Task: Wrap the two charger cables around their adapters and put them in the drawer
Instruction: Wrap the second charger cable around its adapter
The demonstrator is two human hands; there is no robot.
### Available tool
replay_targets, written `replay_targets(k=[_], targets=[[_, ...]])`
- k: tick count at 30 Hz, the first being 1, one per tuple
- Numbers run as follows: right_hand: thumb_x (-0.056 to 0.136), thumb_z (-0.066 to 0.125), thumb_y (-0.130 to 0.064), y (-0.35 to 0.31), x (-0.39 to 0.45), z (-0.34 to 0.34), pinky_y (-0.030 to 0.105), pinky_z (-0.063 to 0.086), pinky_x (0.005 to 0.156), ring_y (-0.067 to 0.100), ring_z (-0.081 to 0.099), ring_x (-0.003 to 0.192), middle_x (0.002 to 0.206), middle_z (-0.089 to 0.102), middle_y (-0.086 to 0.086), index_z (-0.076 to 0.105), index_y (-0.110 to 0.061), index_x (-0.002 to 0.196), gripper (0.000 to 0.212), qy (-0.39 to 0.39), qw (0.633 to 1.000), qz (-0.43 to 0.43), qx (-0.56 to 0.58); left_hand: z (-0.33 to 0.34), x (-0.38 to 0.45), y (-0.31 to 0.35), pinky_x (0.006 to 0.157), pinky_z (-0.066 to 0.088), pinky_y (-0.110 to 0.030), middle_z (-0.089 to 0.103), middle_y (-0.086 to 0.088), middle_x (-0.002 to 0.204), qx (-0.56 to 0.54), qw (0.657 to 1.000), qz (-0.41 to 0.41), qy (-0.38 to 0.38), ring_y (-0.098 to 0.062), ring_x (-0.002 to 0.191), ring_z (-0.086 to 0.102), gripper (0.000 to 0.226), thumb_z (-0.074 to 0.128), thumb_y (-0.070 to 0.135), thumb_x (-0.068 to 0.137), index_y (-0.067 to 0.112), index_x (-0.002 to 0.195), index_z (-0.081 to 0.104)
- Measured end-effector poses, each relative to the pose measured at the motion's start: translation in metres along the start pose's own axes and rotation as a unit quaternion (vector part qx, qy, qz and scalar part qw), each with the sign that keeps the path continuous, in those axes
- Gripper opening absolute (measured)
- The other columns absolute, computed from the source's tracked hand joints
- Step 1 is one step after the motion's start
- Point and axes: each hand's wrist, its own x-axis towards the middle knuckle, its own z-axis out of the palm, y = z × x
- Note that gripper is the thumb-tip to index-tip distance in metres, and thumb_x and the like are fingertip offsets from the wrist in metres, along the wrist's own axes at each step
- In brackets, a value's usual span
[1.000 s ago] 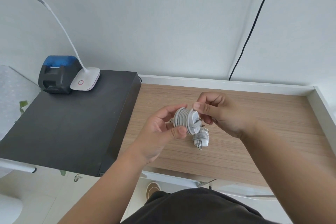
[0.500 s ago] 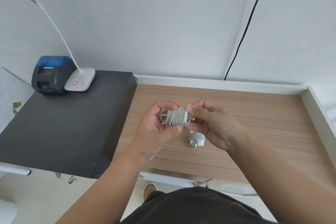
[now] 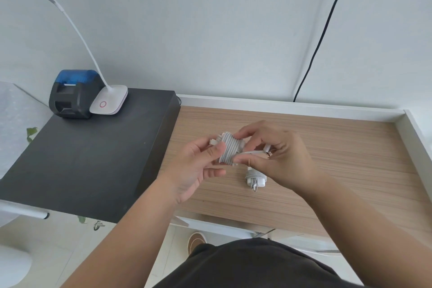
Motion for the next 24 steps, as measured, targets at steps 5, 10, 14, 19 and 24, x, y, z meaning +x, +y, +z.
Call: replay_targets(k=[5, 10, 14, 19, 24], targets=[[0.062, 0.088, -0.024, -0.001, -0.003, -0.005, 0.023, 0.05, 0.075, 0.015, 0.067, 0.096, 0.1, 0.07, -0.001, 0.064, -0.013, 0.069, 0.027, -0.017, 0.999, 0.047, 0.016, -0.004, -0.004, 0.001, 0.064, 0.059, -0.025, 0.072, -0.002, 0.1, 0.028, 0.999, 0.019, -0.02, -0.014, 0.084, 0.068, 0.05, 0.072, 0.016, 0.073, 0.013, 0.121, 0.063], [0.061, 0.085, -0.017, 0.001, -0.003, -0.01, 0.034, 0.056, 0.082, 0.023, 0.068, 0.099, 0.1, 0.071, 0.008, 0.07, -0.012, 0.075, 0.021, -0.024, 0.978, 0.119, 0.17, 0.003, -0.007, -0.004, 0.06, 0.059, -0.027, 0.068, -0.001, 0.115, 0.027, 0.999, 0.031, -0.032, -0.029, 0.091, 0.072, 0.051, 0.076, 0.02, 0.069, 0.027, 0.118, 0.064], [0.065, 0.08, -0.01, 0.006, -0.004, -0.009, 0.039, 0.057, 0.083, 0.028, 0.068, 0.097, 0.101, 0.071, 0.013, 0.066, 0.007, 0.081, 0.028, 0.012, 0.961, 0.144, 0.238, 0.009, -0.006, -0.01, 0.064, 0.06, -0.029, 0.063, -0.004, 0.125, 0.015, 0.997, 0.06, -0.041, -0.037, 0.093, 0.071, 0.05, 0.074, 0.01, 0.073, 0.022, 0.12, 0.061], [0.067, 0.075, 0.001, 0.004, -0.005, -0.003, 0.032, 0.056, 0.078, 0.03, 0.069, 0.091, 0.092, 0.069, 0.017, 0.065, 0.009, 0.08, 0.018, 0.025, 0.951, 0.152, 0.268, 0.011, -0.003, -0.009, 0.068, 0.059, -0.035, 0.071, 0.001, 0.113, 0.057, 0.993, 0.099, -0.015, -0.023, 0.092, 0.07, 0.046, 0.085, 0.037, 0.064, 0.019, 0.104, 0.07], [0.067, 0.079, -0.009, 0.006, -0.005, 0.0, 0.025, 0.054, 0.073, 0.021, 0.067, 0.083, 0.086, 0.068, 0.012, 0.07, -0.003, 0.075, 0.014, 0.028, 0.948, 0.157, 0.275, 0.01, -0.004, -0.005, 0.07, 0.059, -0.034, 0.073, 0.004, 0.109, 0.135, 0.983, 0.127, 0.007, -0.014, 0.09, 0.068, 0.056, 0.087, 0.006, 0.064, 0.021, 0.113, 0.063]])
